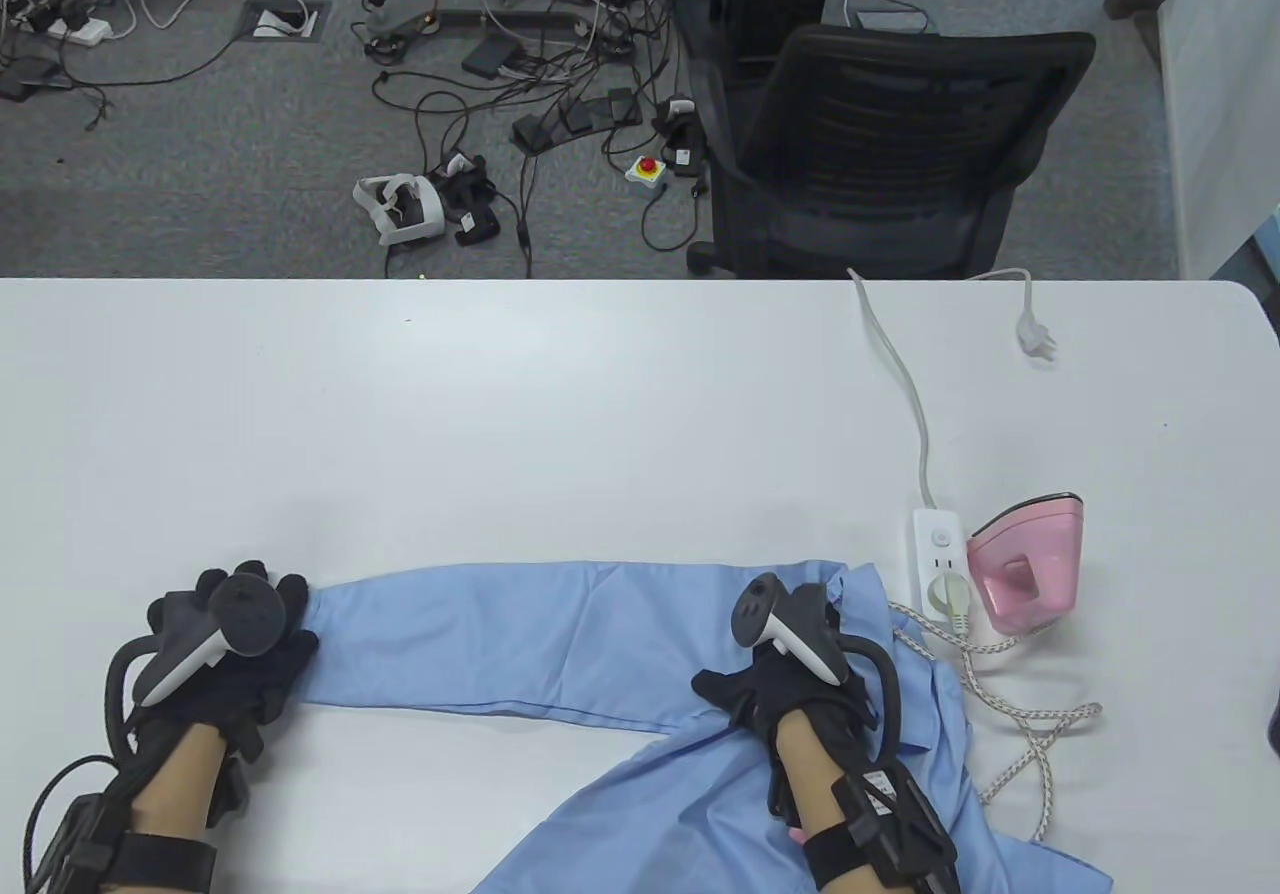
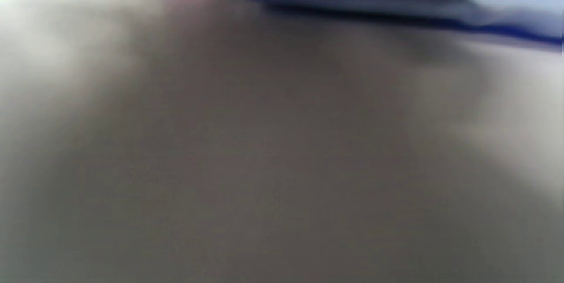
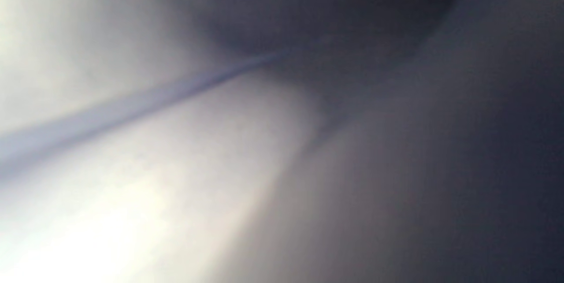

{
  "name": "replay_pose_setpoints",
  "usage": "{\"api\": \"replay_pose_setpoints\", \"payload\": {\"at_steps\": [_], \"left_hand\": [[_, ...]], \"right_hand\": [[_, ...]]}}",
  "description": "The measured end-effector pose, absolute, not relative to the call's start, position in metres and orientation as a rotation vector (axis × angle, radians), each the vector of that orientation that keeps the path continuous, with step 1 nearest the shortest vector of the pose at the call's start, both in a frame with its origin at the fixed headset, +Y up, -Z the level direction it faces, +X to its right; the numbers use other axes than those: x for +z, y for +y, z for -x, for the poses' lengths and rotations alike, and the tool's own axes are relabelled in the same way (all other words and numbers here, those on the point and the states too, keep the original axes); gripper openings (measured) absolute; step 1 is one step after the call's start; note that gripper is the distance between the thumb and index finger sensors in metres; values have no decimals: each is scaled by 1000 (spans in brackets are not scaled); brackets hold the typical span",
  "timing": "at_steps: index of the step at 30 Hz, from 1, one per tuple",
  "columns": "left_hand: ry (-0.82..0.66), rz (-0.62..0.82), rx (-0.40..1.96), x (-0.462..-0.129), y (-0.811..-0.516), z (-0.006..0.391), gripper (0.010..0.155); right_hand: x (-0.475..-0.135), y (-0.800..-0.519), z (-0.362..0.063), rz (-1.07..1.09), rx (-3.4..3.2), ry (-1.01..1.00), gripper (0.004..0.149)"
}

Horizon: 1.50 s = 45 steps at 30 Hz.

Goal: Iron long-sleeve shirt with electric iron on table

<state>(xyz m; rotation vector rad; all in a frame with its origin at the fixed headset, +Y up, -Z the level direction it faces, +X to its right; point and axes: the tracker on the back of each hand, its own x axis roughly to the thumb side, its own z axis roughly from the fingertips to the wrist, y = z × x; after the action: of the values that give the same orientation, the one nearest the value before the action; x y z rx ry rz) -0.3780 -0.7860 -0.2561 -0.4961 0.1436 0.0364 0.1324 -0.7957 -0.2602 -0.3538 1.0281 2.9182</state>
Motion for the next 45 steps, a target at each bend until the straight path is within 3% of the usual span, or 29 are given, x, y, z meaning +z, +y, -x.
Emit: {"api": "replay_pose_setpoints", "payload": {"at_steps": [10,36,40,45], "left_hand": [[161,502,25,-259,-794,373,59],[153,515,-2,-261,-790,365,58],[151,508,-15,-261,-790,364,58],[148,527,6,-263,-791,366,58]], "right_hand": [[-257,-796,-159,366,2883,1074,103],[-251,-792,-167,353,2955,1013,101],[-250,-776,-163,250,2929,930,95],[-239,-719,-147,114,2934,647,91]]}}
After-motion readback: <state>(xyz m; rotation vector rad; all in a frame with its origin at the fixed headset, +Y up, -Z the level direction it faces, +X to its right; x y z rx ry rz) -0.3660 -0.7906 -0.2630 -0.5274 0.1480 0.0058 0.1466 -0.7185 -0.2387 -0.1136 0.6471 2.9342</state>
